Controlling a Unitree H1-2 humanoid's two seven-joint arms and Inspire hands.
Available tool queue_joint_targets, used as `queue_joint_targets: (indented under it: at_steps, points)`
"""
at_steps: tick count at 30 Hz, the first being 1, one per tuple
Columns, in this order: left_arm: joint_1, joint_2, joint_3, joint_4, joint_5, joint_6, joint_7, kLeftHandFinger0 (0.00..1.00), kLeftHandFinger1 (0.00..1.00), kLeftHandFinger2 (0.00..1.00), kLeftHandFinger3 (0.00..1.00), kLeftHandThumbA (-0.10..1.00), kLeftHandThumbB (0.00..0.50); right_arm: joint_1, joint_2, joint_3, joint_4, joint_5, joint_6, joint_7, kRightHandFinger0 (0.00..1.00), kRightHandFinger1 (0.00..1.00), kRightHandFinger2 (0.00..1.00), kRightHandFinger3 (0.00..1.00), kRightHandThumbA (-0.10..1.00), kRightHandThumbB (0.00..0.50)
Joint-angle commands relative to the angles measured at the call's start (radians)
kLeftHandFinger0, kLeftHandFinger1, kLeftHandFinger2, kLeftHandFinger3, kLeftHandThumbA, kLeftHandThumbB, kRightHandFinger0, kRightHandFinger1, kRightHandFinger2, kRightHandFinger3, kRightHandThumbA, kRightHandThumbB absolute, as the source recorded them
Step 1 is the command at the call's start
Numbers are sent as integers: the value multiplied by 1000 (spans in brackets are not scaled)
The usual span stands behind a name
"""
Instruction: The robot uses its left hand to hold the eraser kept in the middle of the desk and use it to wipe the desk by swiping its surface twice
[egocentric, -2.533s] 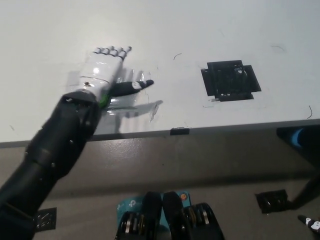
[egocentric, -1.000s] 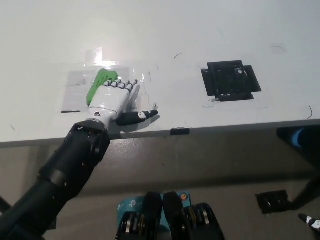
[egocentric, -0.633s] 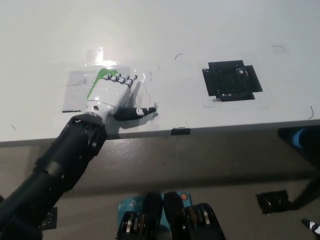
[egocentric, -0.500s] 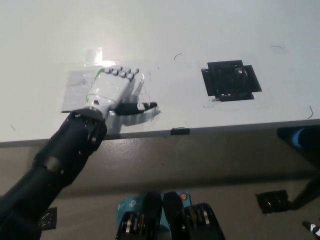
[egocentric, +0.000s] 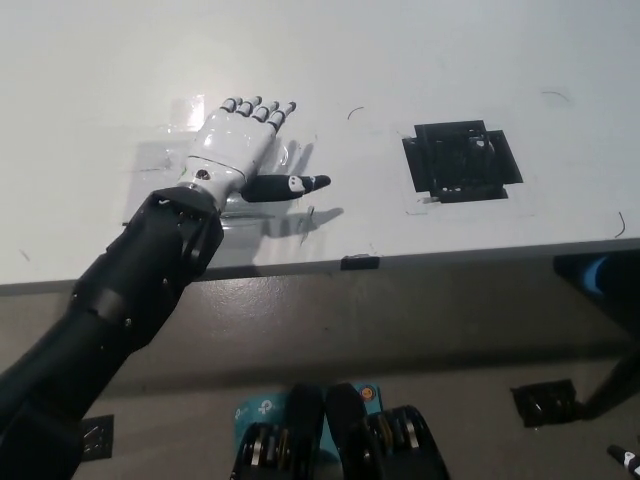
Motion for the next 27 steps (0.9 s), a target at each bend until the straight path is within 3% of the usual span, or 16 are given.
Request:
queue_joint_targets:
  at_steps: [1, 2, 4, 6, 9, 14, 20, 27]
  points:
    - [-6, 36, -4, -6, 17, -29, 33, 1000, 1000, 1000, 1000, 1000, 476, 5, -16, -17, -36, 20, -34, 6, 1000, 1000, 1000, 1000, 1000, 484]
    - [4, 46, -9, -5, 27, -19, 28, 1000, 1000, 1000, 1000, 1000, 440, 4, -17, -17, -38, 18, -31, 4, 1000, 1000, 1000, 1000, 1000, 482]
    - [18, 60, -9, 20, 30, -27, 54, 1000, 1000, 1000, 1000, 1000, 428, -2, -17, -22, -31, 27, -31, 4, 1000, 1000, 1000, 1000, 1000, 479]
    - [16, 61, -9, 39, 30, -38, 73, 1000, 1000, 1000, 1000, 1000, 436, -5, -15, -22, -31, 22, -30, 0, 1000, 1000, 1000, 1000, 1000, 467]
    - [27, 67, -7, 63, 27, -45, 91, 1000, 1000, 1000, 1000, 1000, 455, -4, -12, -23, -23, 28, -35, 3, 1000, 1000, 1000, 1000, 1000, 494]
    - [44, 73, -4, 70, 20, -34, 67, 1000, 1000, 1000, 1000, 1000, 471, 3, -11, -20, -27, 21, -38, 0, 1000, 1000, 1000, 1000, 1000, 497]
    - [45, 72, -4, 95, 17, -48, 87, 1000, 1000, 1000, 1000, 1000, 449, 7, -12, -21, -33, 24, -33, 2, 1000, 1000, 1000, 1000, 1000, 478]
    - [70, 38, 7, 119, -4, -41, 108, 1000, 1000, 1000, 1000, 1000, 482, -3, -10, -27, -45, 35, -25, 1, 1000, 1000, 1000, 1000, 1000, 500]
